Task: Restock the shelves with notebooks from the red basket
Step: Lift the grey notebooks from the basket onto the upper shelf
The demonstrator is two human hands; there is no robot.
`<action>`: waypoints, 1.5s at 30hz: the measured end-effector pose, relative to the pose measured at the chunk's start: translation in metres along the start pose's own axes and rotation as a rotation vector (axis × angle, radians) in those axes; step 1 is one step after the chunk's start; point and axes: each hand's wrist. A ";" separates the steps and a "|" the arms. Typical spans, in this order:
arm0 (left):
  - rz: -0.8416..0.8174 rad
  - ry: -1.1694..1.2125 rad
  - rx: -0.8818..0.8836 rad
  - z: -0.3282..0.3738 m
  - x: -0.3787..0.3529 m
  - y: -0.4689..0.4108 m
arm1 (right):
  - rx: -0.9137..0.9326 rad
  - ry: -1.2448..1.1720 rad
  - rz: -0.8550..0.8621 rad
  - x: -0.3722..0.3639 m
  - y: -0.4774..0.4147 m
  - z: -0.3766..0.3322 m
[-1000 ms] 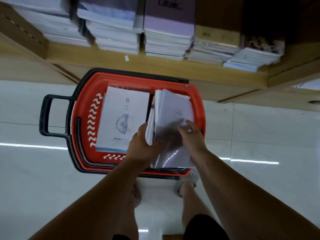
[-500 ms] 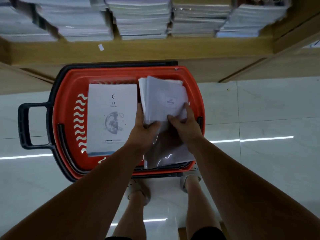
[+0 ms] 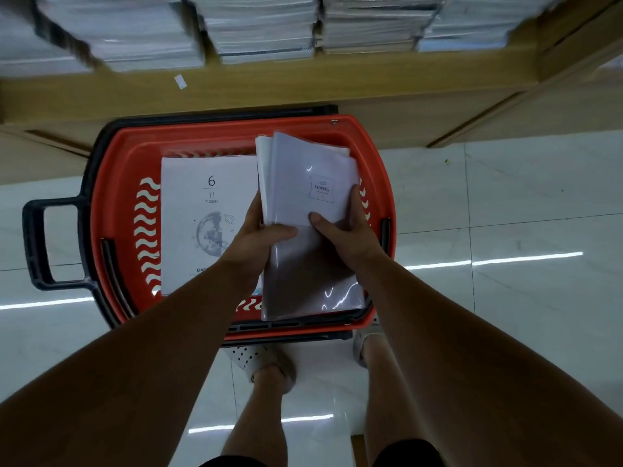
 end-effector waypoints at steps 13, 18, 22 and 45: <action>-0.023 -0.017 -0.049 -0.006 0.001 -0.005 | 0.105 -0.099 -0.074 0.012 -0.006 0.013; -0.072 -0.059 -0.042 0.000 0.012 0.002 | 0.129 -0.076 -0.113 0.012 0.000 0.015; -0.072 -0.068 -0.034 0.007 0.022 0.014 | 0.175 -0.055 -0.147 0.000 0.008 0.010; 0.082 0.123 0.115 -0.001 0.095 0.038 | 0.111 -0.164 -0.125 -0.047 -0.022 -0.018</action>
Point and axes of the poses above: each hand's wrist, its own y-axis away from the middle knuckle, its own x-axis out of the back of the hand, z = x × y, and after that the axes turned 11 degrees about -z, right-handed
